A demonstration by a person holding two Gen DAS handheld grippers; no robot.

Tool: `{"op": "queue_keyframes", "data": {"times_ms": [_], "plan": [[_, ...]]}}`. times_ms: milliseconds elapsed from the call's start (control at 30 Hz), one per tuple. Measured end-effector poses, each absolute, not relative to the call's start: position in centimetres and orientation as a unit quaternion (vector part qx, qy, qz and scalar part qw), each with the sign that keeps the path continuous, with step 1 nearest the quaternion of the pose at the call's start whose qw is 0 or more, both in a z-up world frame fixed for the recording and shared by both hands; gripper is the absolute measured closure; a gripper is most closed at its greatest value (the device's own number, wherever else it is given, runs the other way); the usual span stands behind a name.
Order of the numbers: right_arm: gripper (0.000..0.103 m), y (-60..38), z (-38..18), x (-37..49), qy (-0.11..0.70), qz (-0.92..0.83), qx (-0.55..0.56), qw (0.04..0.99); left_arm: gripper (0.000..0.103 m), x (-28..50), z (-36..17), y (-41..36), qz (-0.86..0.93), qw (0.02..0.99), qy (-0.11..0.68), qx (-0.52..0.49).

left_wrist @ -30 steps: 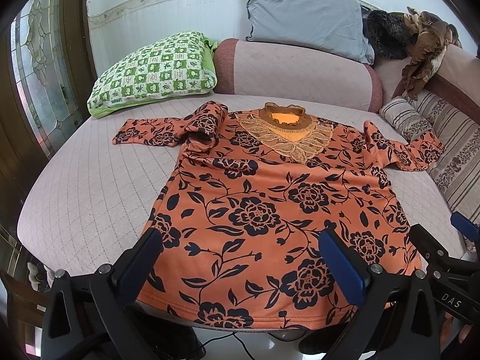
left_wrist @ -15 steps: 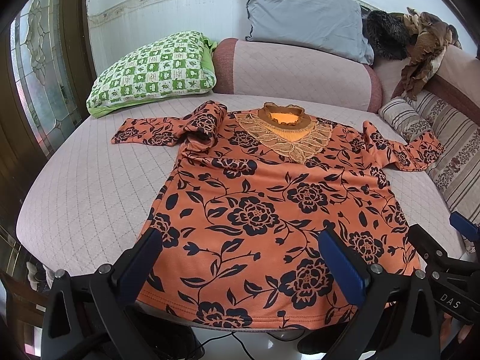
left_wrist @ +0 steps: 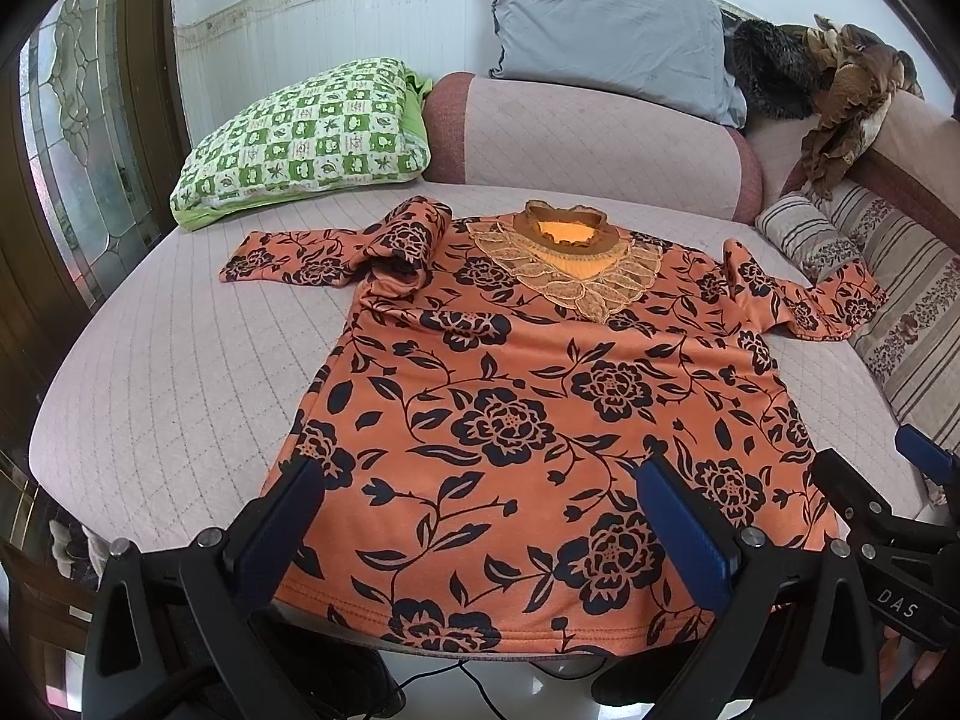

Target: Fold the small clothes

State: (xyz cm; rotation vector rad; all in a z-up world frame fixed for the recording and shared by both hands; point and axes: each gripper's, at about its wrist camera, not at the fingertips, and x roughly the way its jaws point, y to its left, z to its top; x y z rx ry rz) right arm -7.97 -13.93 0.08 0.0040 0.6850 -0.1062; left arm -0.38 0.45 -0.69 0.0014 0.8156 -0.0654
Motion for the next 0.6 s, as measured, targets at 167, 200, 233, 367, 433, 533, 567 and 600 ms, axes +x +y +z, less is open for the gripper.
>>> {"op": "queue_keyframes", "data": {"times_ms": [167,200,233,367,433,533,567,600], "plan": [[0.0,-14.4,0.0,-7.6,0.343,-0.042,0.018,0.938,0.0,-0.1,-1.4,1.1,-0.036,0.913,0.406,-0.01],[0.0,-14.6,0.0,-7.5,0.345,-0.041,0.022,0.938,0.0,0.0,-1.6,1.2,-0.036,0.912,0.409,-0.012],[0.0,-15.0,0.1,-7.3,0.346,-0.043,0.029,0.937,0.0,0.1,-1.8,1.3,-0.034,0.91,0.412,-0.015],[0.0,-15.4,0.3,-7.1,0.339,-0.051,0.03,0.939,0.0,0.5,-2.4,1.3,-0.03,0.908,0.418,-0.016],[0.0,-15.2,0.1,-7.0,0.34,-0.049,0.026,0.939,0.0,0.6,-2.4,1.0,-0.031,0.909,0.415,-0.012],[0.0,-15.0,-0.4,-6.7,0.346,-0.044,0.023,0.937,0.0,0.7,-2.5,0.9,-0.033,0.909,0.415,-0.008],[0.0,-15.1,-0.6,-6.6,0.348,-0.042,0.025,0.936,0.0,0.8,-2.6,0.9,-0.033,0.908,0.417,-0.007],[0.0,-15.1,-0.8,-6.6,0.35,-0.042,0.026,0.936,0.0,1.0,-2.7,0.8,-0.033,0.907,0.419,-0.006]]}}
